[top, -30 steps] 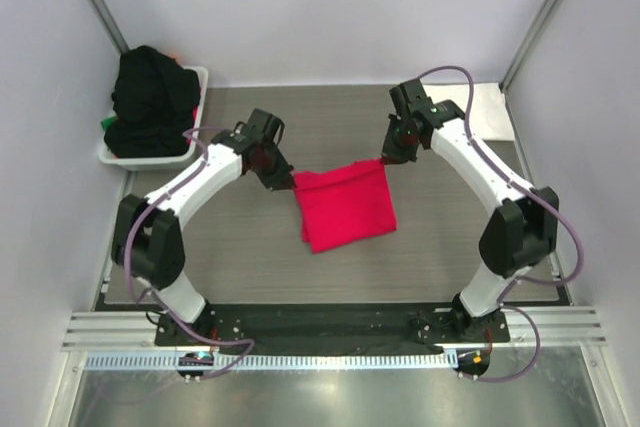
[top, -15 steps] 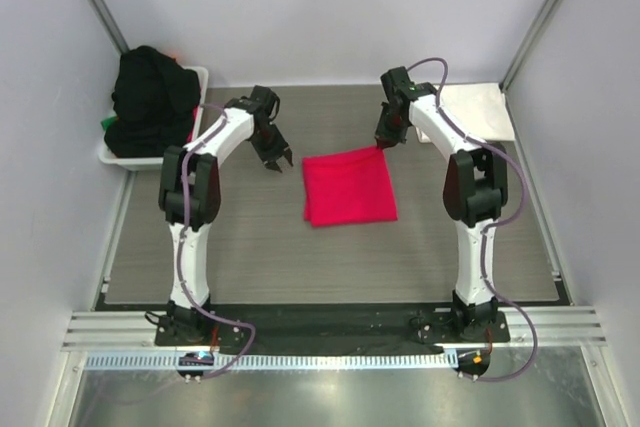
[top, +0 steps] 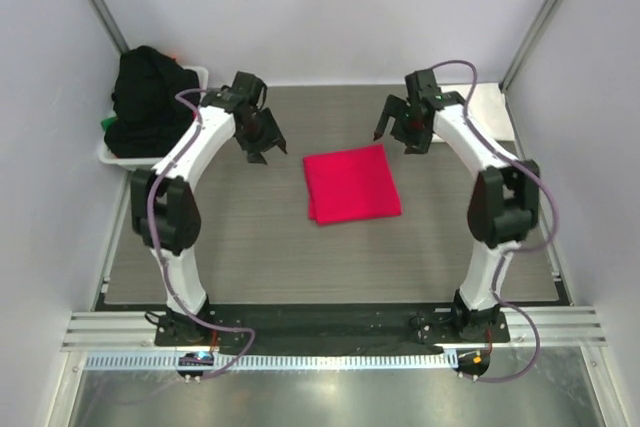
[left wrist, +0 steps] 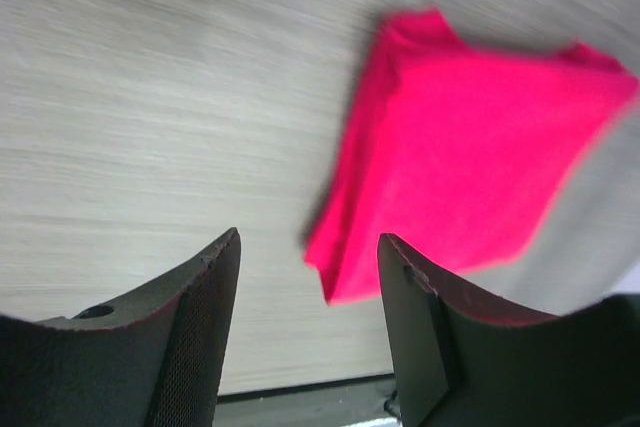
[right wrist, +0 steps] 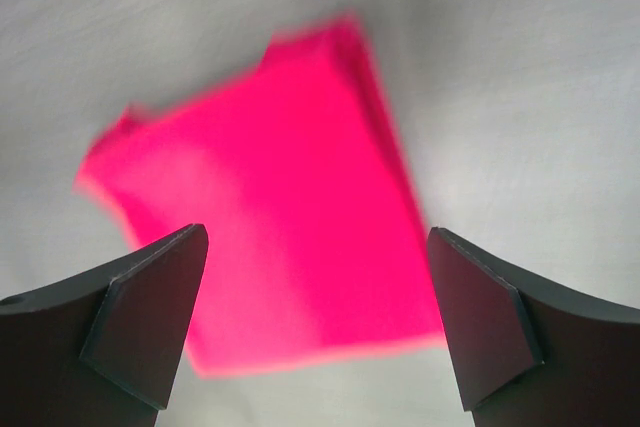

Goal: Fold and stack the t-shirts

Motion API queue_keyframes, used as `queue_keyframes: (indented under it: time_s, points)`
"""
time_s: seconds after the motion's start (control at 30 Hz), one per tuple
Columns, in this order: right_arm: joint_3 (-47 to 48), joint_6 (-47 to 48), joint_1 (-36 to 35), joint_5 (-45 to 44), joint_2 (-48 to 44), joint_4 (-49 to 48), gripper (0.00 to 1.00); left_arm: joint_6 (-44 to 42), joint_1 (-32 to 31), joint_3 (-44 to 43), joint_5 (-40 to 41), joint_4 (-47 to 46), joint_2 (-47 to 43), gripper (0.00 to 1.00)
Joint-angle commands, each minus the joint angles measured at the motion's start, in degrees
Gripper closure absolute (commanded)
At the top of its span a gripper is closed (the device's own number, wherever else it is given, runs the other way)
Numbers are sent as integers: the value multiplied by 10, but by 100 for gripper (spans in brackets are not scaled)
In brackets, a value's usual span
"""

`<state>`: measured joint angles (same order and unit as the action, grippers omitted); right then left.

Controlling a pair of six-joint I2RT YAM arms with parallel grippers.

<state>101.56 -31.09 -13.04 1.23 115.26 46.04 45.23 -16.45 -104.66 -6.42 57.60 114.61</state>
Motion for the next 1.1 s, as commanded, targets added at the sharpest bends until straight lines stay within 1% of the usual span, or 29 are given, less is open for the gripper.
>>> queue_keyframes:
  time_s: [0.0, 0.03, 0.07, 0.1, 0.13, 0.17, 0.23, 0.3, 0.33, 0.47, 0.6, 0.77, 0.8, 0.83, 0.93, 1.03, 1.07]
  points:
    - [-154, 1, -14, 99, -155, -99, 3, 10, -33, 106, -18, -104, -102, 42]
    - [-185, -4, -15, 119, -191, -125, 4, 11, -54, 127, -38, -123, -118, 42]
    - [-214, -5, -16, 141, -204, -138, 5, 13, -67, 146, -45, -143, -134, 43]
    - [-266, -8, -16, 171, -214, -152, 8, 20, -78, 177, -54, -182, -140, 43]
    - [-291, -9, -16, 189, -223, -179, 13, 25, -99, 190, -68, -202, -141, 43]
    - [-311, -11, -16, 201, -229, -189, 16, 32, -110, 207, -84, -236, -139, 44]
    - [-353, -8, -16, 222, -228, -208, 22, 49, -140, 213, -91, -258, -130, 45]
    - [-381, -2, -15, 226, -219, -219, 24, 56, -160, 215, -89, -284, -109, 46]
    - [-387, 1, -15, 223, -216, -220, 27, 65, -176, 215, -88, -289, -99, 47]
    - [-420, 16, -8, 214, -189, -243, 29, 87, -202, 229, -90, -325, -64, 49]
    - [-460, 30, 2, 201, -164, -254, 32, 100, -213, 266, -84, -355, -39, 51]
    - [-517, 24, 4, 188, -173, -280, 32, 84, -213, 328, -55, -361, -49, 53]
    - [-538, 19, 3, 186, -175, -284, 32, 66, -213, 345, -43, -352, -54, 53]
    - [-551, 11, 3, 189, -180, -297, 33, 54, -213, 350, -12, -341, -56, 53]
    - [-611, -25, -2, 210, -197, -334, 34, 11, -212, 354, 40, -298, -55, 53]
    - [-660, -58, -22, 218, -217, -354, 34, -26, -210, 337, 60, -253, -49, 54]
    - [-669, -67, -27, 218, -226, -356, 34, -32, -210, 328, 88, -231, -51, 54]
